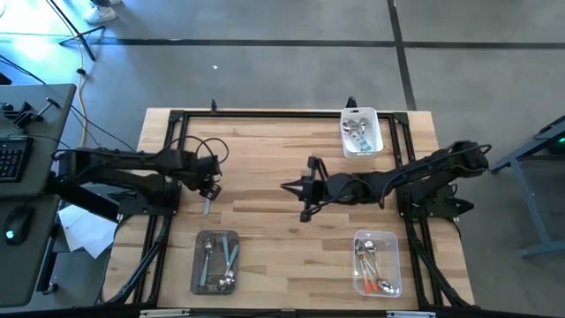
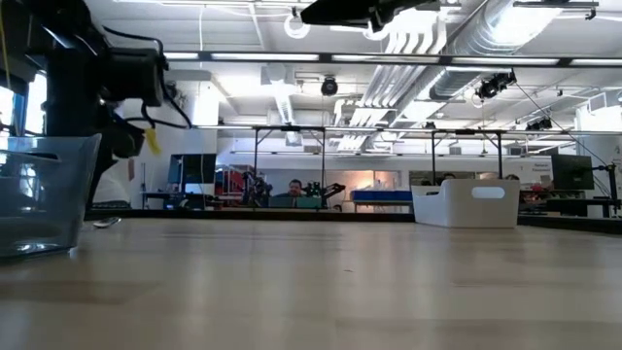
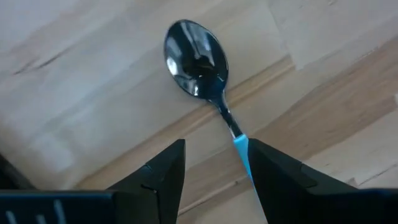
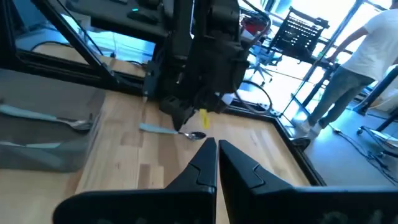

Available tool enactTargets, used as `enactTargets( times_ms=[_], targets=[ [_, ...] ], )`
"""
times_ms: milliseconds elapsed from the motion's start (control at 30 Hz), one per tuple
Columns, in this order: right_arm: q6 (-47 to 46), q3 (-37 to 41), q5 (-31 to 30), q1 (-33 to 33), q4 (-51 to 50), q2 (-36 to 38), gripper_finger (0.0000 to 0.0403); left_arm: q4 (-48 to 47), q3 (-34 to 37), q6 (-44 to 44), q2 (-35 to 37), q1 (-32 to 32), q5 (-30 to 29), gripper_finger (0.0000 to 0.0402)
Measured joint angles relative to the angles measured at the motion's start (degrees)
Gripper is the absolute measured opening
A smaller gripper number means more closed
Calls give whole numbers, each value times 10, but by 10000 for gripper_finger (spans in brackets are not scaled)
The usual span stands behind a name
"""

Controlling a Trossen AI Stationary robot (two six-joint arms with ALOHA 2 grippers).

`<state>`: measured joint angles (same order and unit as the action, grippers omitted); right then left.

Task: Sort silverware by color (type)
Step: Put the top light blue spoon into the black bin

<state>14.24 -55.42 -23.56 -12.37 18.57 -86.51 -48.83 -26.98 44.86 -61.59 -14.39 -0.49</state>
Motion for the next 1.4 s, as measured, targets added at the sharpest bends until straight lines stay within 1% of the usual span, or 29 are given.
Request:
enactTargets(
  times_ms=[133,267,400,533,800,867,1000,1200,1400],
  targets=[
    [2,0,-5,0,-1,-1,0,29,0,0,-37,0,15,164],
    [1,0,-5,0,-1,-1,0,67,0,-10,-58,0,21,161],
    [-2,0,-5,0,-2,-1,0,69,-2,-26,-75,0,23,148],
    [-2,0,-5,0,-3,-2,0,66,-3,-35,-89,0,23,116],
    [-2,0,-5,0,-3,-2,0,52,-2,-90,-86,-1,20,21],
    [-2,0,-5,0,-3,-2,0,51,-5,-99,-81,-1,22,8],
    [-2,0,-5,0,-4,-2,0,52,-24,-121,-79,3,45,8],
    [-3,0,-6,0,-11,-2,0,50,-58,-141,-79,24,35,4],
    [-13,0,-6,0,-25,-2,0,22,-97,-147,-68,67,16,3]
  ],
)
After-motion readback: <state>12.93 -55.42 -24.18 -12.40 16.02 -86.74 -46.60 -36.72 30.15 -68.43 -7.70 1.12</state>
